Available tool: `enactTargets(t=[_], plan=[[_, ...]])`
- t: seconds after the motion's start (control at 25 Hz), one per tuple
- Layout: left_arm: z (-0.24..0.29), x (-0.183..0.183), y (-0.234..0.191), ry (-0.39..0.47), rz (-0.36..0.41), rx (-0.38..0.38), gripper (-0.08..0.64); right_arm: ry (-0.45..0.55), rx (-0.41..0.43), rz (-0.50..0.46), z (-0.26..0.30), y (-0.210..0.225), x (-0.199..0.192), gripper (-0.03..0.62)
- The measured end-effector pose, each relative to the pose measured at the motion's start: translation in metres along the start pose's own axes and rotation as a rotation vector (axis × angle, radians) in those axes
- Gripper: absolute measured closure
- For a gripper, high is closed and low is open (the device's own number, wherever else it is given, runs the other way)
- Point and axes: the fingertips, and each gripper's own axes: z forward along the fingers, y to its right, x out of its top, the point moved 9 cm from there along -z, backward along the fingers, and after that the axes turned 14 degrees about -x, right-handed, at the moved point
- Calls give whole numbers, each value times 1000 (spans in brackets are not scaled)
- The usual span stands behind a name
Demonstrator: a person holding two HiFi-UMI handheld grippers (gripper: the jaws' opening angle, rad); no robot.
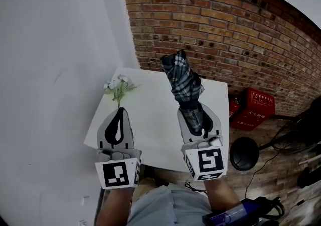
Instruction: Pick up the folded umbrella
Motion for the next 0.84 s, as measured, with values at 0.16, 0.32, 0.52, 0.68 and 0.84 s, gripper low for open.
enactTargets(t=[0.16,0.32,0.52,0.68,0.84], plan=[[1,1,1,-2,0,-5,554,5,2,6,0,0,3,403],[3,0,-1,0,2,-11,554,8,2,9,2,0,3,403],[4,-1,-1,-3,3,-12,554,7,4,9,3,0,2,403],[1,-5,1,-1,4,-5,554,9,8,7,0,0,-2,403],[5,-6,0,-2,2,-2,554,0,7,6,4,2,-4,403]])
